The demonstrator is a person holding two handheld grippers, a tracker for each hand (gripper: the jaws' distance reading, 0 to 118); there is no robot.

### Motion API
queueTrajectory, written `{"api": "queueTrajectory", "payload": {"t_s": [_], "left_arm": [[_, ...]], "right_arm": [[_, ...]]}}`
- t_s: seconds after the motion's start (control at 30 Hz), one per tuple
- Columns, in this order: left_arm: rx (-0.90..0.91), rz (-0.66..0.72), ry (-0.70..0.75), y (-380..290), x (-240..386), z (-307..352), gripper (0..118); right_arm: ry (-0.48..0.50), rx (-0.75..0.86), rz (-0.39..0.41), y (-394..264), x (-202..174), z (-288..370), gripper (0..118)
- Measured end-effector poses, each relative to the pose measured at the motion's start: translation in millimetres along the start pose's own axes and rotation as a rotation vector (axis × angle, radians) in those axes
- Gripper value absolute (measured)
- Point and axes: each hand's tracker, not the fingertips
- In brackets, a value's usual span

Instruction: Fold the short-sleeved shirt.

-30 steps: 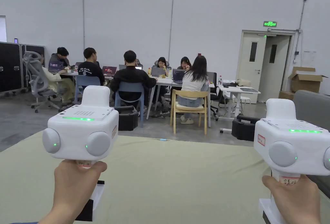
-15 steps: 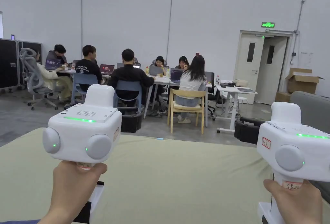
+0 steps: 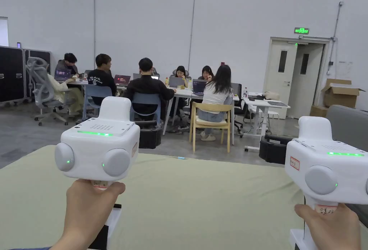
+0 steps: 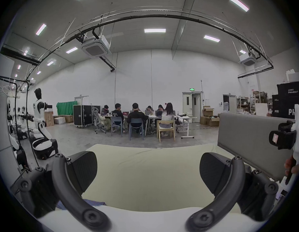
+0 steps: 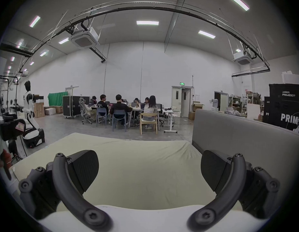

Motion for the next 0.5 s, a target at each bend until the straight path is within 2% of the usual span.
{"api": "queueTrajectory", "payload": {"t_s": [0.5], "left_arm": [[0.002, 0.005, 0.031, 1.3, -10.1, 1.4, 118]], "right_arm": [[-0.012, 0.011, 0.002, 5.9, -2.4, 1.9, 118]]}}
